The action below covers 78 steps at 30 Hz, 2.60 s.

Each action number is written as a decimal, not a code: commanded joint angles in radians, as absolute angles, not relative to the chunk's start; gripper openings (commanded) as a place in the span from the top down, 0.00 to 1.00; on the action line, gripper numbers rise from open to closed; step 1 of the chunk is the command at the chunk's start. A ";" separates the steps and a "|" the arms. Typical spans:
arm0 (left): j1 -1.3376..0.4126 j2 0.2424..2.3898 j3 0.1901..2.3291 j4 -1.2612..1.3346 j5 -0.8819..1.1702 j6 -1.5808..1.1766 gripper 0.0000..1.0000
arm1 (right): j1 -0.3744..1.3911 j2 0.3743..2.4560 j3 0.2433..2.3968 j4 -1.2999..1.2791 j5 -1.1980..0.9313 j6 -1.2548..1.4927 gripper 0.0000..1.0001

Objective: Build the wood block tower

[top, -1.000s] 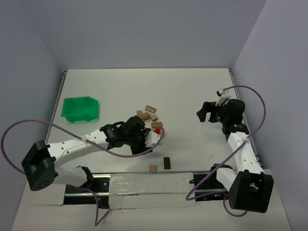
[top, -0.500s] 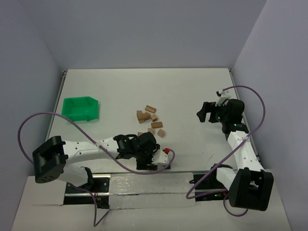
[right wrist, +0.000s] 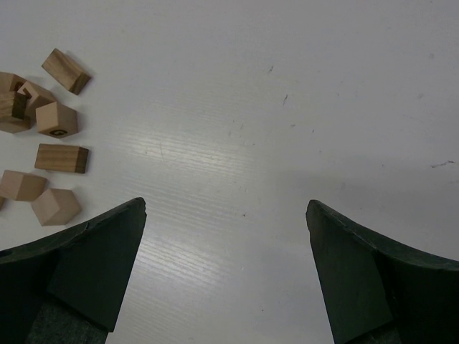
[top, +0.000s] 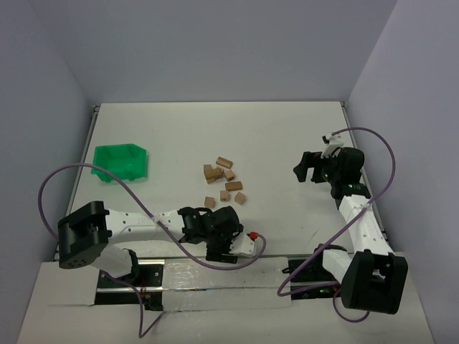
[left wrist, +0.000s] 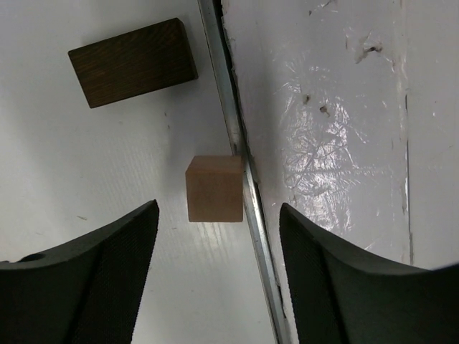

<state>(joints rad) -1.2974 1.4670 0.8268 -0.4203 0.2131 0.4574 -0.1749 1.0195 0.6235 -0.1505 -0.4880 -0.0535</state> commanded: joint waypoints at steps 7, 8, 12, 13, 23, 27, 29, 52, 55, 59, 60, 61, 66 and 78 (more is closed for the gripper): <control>-1.305 1.549 0.859 -0.344 0.192 0.413 0.43 | -0.183 1.017 0.683 -0.140 -0.482 -0.070 0.00; -1.305 1.556 0.857 -0.340 0.185 0.408 0.47 | -0.183 1.017 0.683 -0.140 -0.481 -0.071 0.00; -1.305 1.562 0.842 -0.319 0.153 0.402 0.57 | -0.183 1.015 0.683 -0.139 -0.479 -0.072 0.00; -1.304 1.560 0.839 -0.314 0.140 0.401 0.61 | -0.183 1.015 0.683 -0.138 -0.480 -0.073 0.00; -1.140 1.528 0.835 -0.309 0.145 0.386 0.91 | -0.183 1.018 0.683 -0.137 -0.484 -0.075 0.00; -1.022 1.531 0.846 -0.326 0.163 0.407 0.95 | -0.183 1.022 0.685 -0.140 -0.490 -0.075 0.00; -0.989 1.544 0.850 -0.325 0.165 0.414 0.95 | -0.183 1.020 0.684 -0.141 -0.492 -0.074 0.00; -0.742 1.817 1.119 -0.334 0.261 0.641 0.96 | -0.183 1.017 0.681 -0.146 -0.492 -0.089 0.00; -0.749 1.811 1.109 -0.349 0.294 0.655 0.96 | -0.183 1.014 0.680 -0.146 -0.490 -0.092 0.00; -0.778 1.781 1.057 -0.344 0.300 0.676 0.96 | -0.183 1.016 0.681 -0.147 -0.492 -0.093 0.00; -0.783 1.776 1.049 -0.344 0.303 0.676 0.96 | -0.183 1.017 0.683 -0.147 -0.494 -0.092 0.00; -0.786 1.774 1.041 -0.343 0.304 0.678 0.96 | -0.184 1.019 0.683 -0.147 -0.495 -0.092 0.00; -0.800 1.744 1.002 -0.338 0.307 0.720 0.92 | -0.183 1.017 0.680 -0.149 -0.495 -0.092 0.00; -0.811 1.778 1.031 -0.334 0.319 0.722 0.76 | -0.183 1.012 0.679 -0.152 -0.492 -0.094 0.00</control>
